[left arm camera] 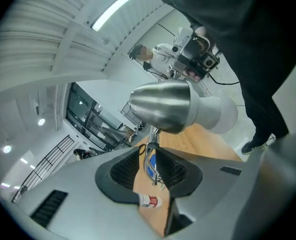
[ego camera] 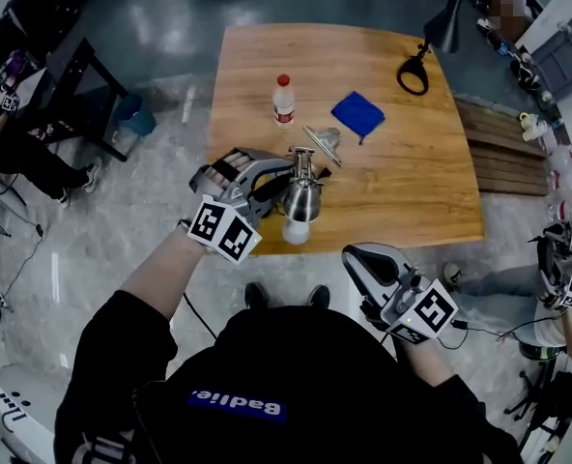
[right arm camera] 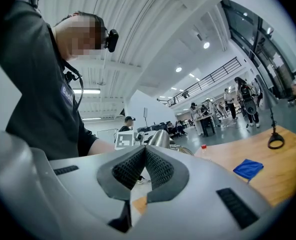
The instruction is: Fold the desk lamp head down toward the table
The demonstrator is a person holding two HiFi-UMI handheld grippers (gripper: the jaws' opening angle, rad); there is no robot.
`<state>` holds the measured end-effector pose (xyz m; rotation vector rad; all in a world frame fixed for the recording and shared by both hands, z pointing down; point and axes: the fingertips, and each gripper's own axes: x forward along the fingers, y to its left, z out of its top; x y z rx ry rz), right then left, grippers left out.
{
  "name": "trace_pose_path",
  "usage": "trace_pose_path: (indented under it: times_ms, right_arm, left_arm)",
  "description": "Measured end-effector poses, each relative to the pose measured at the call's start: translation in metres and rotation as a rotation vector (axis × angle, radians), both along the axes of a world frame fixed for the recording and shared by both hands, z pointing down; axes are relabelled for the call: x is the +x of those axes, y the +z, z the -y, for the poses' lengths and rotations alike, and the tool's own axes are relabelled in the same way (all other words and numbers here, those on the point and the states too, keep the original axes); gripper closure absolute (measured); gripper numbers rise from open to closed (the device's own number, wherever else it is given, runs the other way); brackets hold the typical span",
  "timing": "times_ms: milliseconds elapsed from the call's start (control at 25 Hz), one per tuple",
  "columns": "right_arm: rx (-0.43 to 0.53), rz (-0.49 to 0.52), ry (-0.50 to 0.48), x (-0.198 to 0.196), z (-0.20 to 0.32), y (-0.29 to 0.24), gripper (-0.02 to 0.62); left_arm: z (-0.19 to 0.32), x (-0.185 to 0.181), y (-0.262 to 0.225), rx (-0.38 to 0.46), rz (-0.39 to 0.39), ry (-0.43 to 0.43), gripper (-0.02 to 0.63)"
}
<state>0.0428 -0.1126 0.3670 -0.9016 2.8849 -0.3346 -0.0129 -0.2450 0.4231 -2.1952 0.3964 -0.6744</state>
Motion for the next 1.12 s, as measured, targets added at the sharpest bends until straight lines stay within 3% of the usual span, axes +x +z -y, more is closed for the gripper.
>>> trace_pose_path:
  times_ms: [160,400,800,1120]
  right_arm:
    - [-0.008,0.0,0.009,0.002,0.0,0.002,0.591]
    - [-0.02,0.009,0.012,0.005,0.001,0.001,0.591]
    - [-0.031,0.022,-0.067,-0.016,-0.006,0.003,0.591]
    - [-0.046,0.013,-0.085,-0.022,-0.005,0.01,0.591]
  left_arm:
    - [-0.001,0.006,0.007,0.033,0.041,0.037,0.515]
    - [0.002,0.005,0.004,0.043,0.02,0.032,0.555]
    - [-0.022,0.005,0.036,-0.004,0.073,0.089,0.532]
    - [-0.027,0.003,0.055,0.021,0.122,0.109,0.512]
